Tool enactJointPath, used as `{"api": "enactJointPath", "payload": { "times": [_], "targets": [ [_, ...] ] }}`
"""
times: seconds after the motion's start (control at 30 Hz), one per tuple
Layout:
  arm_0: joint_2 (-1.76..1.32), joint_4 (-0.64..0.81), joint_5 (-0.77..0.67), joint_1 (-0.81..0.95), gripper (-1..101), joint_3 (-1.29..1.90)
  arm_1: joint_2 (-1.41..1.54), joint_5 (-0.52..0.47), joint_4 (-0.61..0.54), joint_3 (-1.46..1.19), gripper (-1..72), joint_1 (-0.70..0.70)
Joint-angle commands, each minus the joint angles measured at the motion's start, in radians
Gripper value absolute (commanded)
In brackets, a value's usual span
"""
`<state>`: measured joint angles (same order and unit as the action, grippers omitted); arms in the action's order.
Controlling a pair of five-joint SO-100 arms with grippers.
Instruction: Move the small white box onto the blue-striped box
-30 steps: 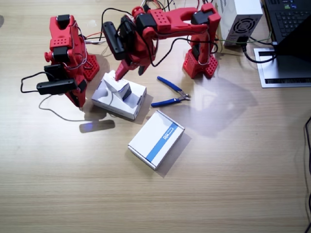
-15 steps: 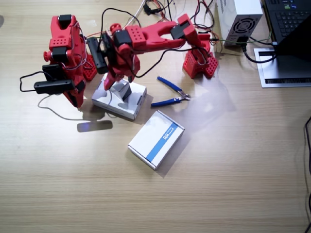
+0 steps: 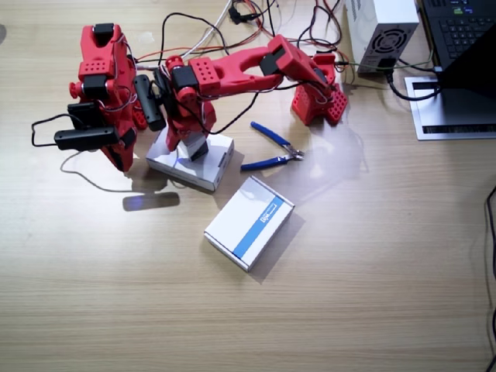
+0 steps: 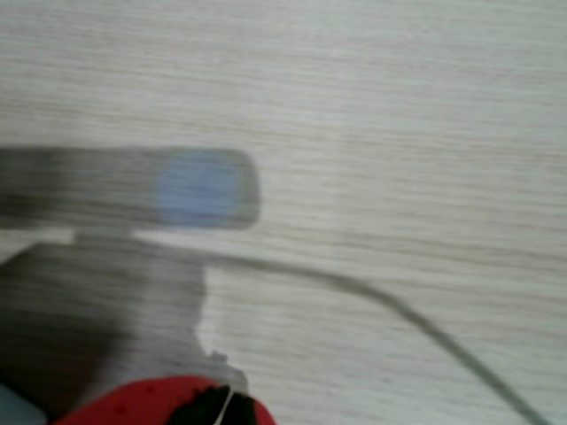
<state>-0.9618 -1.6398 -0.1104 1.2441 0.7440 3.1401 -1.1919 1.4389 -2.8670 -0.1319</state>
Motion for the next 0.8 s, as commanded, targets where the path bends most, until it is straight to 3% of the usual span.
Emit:
{"api": "enactJointPath", "payload": {
  "times": [0.0, 0.13, 0.27, 0.47, 0.6, 0.77],
  "targets": [
    [-0.184, -0.032, 0.034, -0.063, 33, 0.057, 0.028, -0.002, 0.017, 0.014, 0.5, 0.012],
    [-0.232, -0.032, 0.040, -0.063, 27, 0.098, 0.028, -0.002, 0.017, 0.014, 0.5, 0.012],
    [-0.153, -0.032, -0.002, -0.026, 37, 0.087, 0.028, -0.002, 0.017, 0.014, 0.5, 0.012],
    [-0.015, -0.032, -0.026, 0.043, 39, 0.008, 0.028, -0.002, 0.017, 0.014, 0.5, 0.012],
    [0.074, -0.032, -0.028, 0.080, 17, -0.054, 0.028, -0.002, 0.017, 0.014, 0.5, 0.012],
    [0.067, -0.032, -0.023, 0.087, 17, -0.081, 0.028, -0.002, 0.017, 0.014, 0.5, 0.012]
  ]
}}
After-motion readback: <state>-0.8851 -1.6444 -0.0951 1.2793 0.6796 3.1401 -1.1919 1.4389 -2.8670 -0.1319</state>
